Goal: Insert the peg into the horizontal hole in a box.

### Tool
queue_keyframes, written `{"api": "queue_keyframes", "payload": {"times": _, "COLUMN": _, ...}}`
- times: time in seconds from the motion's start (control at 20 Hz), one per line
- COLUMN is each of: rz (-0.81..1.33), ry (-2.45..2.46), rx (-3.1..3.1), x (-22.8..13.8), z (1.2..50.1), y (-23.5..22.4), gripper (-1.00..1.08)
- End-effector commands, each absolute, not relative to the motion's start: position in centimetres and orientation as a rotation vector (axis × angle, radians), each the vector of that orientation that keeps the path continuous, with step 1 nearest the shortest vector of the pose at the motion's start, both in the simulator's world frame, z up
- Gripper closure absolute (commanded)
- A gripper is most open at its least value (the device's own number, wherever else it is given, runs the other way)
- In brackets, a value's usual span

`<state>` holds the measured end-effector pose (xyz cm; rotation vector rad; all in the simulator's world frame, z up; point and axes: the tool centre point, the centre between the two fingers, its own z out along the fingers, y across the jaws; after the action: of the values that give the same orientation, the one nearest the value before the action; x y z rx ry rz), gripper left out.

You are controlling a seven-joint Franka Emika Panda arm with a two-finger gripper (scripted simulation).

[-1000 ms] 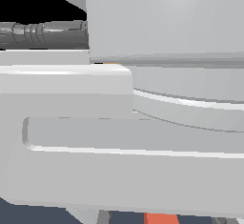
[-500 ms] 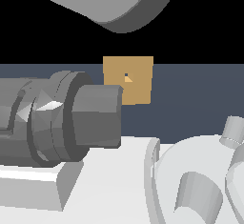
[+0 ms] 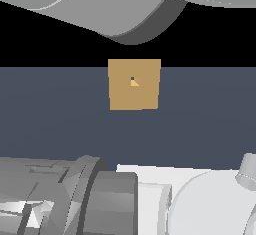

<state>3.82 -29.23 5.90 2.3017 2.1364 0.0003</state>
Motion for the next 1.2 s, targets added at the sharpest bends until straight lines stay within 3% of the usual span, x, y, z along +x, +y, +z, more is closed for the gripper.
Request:
{"api": "queue_keyframes", "payload": {"times": 0.0, "rz": -0.001, "ry": 2.137, "rx": 2.303, "x": 3.8, "z": 4.8, "y": -29.2, "gripper": -0.92}}
{"api": "queue_keyframes", "payload": {"times": 0.55, "rz": 0.0, "ry": 2.137, "rx": 2.303, "x": 3.9, "z": 1.7, "y": -29.3, "gripper": -0.92}}
{"api": "queue_keyframes", "payload": {"times": 0.6, "rz": 0.0, "ry": 2.137, "rx": 2.303, "x": 3.9, "z": 1.7, "y": -29.3, "gripper": 1.08}}
{"api": "queue_keyframes", "payload": {"times": 1.15, "rz": 0.0, "ry": 2.138, "rx": 2.303, "x": 3.9, "z": 1.7, "y": -29.3, "gripper": 1.08}}
